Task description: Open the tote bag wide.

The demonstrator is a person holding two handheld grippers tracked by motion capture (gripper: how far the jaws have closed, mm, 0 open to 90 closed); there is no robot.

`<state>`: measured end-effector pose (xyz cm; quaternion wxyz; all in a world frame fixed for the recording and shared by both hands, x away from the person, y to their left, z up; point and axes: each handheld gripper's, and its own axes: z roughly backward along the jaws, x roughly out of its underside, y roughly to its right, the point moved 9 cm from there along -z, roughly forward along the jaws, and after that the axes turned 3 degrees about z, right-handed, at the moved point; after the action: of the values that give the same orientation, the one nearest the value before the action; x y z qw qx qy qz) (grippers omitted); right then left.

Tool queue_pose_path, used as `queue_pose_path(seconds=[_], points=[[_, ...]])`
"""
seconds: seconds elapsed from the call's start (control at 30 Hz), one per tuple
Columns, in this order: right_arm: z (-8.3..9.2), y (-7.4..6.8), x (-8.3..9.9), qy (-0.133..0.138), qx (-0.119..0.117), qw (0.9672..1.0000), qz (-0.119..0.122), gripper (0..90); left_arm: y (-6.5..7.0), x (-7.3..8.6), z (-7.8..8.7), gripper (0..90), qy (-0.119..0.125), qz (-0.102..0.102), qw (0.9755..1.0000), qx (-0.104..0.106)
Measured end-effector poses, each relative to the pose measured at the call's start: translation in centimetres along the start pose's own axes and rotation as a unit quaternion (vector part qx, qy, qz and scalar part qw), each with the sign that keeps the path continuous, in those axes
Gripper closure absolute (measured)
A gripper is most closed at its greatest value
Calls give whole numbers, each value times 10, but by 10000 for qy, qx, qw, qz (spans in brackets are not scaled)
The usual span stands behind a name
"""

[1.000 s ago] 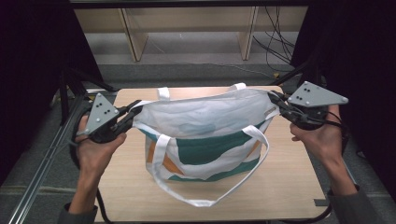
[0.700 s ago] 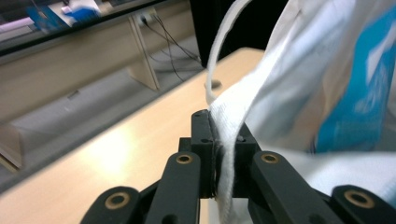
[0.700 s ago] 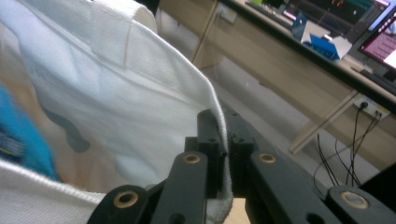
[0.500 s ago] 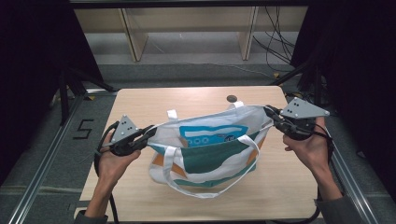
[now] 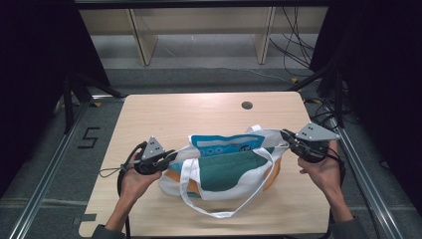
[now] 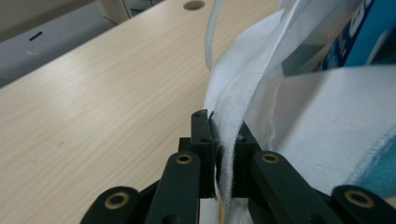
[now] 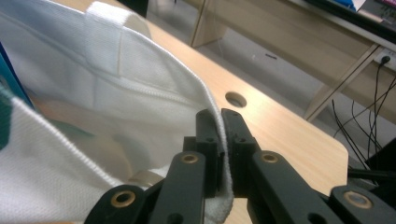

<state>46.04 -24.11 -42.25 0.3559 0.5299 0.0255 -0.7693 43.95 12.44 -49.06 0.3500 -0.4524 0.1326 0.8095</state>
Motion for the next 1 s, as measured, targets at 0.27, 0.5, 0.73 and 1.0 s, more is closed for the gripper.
queue_pose_path(seconds=[0.27,0.5,0.73,1.0], points=[[-7,-12,19,-219,-149,9996,91,858,15,36,-25,845,-342,208,9990,222],[-34,-34,65,-998,-705,9925,5,861,22,58,-39,847,-618,191,9974,319],[-56,-55,96,-1363,-1050,9848,-221,864,23,62,-43,844,-658,319,9967,351],[-74,-54,101,-1297,-1055,9850,-422,867,13,63,-50,833,-764,267,9964,240]])
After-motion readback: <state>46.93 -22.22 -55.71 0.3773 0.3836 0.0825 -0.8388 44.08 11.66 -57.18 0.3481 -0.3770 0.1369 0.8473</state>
